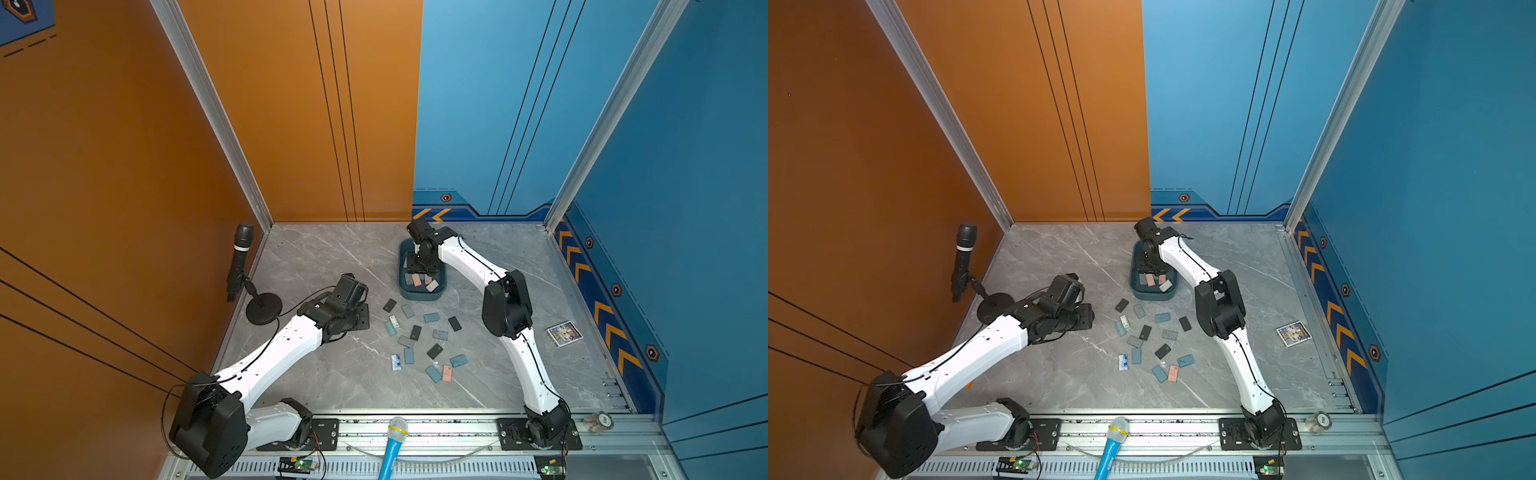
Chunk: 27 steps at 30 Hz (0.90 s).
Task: Put the eraser in the storage box
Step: Place the eraser in the storage box, then pick up the eraser from the center of the board.
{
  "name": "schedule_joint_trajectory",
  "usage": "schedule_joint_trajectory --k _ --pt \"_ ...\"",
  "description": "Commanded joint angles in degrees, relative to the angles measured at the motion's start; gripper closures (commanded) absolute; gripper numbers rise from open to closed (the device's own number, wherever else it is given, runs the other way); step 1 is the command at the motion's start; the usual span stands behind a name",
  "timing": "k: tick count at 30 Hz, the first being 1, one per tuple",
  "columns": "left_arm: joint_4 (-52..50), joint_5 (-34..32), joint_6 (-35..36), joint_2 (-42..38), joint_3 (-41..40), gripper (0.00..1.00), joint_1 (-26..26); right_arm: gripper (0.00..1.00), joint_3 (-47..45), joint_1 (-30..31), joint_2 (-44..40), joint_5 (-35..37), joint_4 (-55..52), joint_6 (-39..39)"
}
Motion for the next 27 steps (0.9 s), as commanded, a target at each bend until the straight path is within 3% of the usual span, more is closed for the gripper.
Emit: schedule_joint_trajectory --k 1,11,27 --pt "-1.6 2.2 -0.3 -1.4 -1.0 0.49 0.2 0.46 -2.3 0.6 -7.5 2.2 -2.0 -1.6" --pt "-1.8 6.1 0.3 0.7 -0.3 0.48 -2.6 0.40 -18.0 1.4 -23.2 5.2 2.1 -1.9" --pt "-5.1 0.8 -4.1 10.3 5.7 0.44 -11.4 0.36 -50.5 -0.5 -46.4 8.1 12.8 2.9"
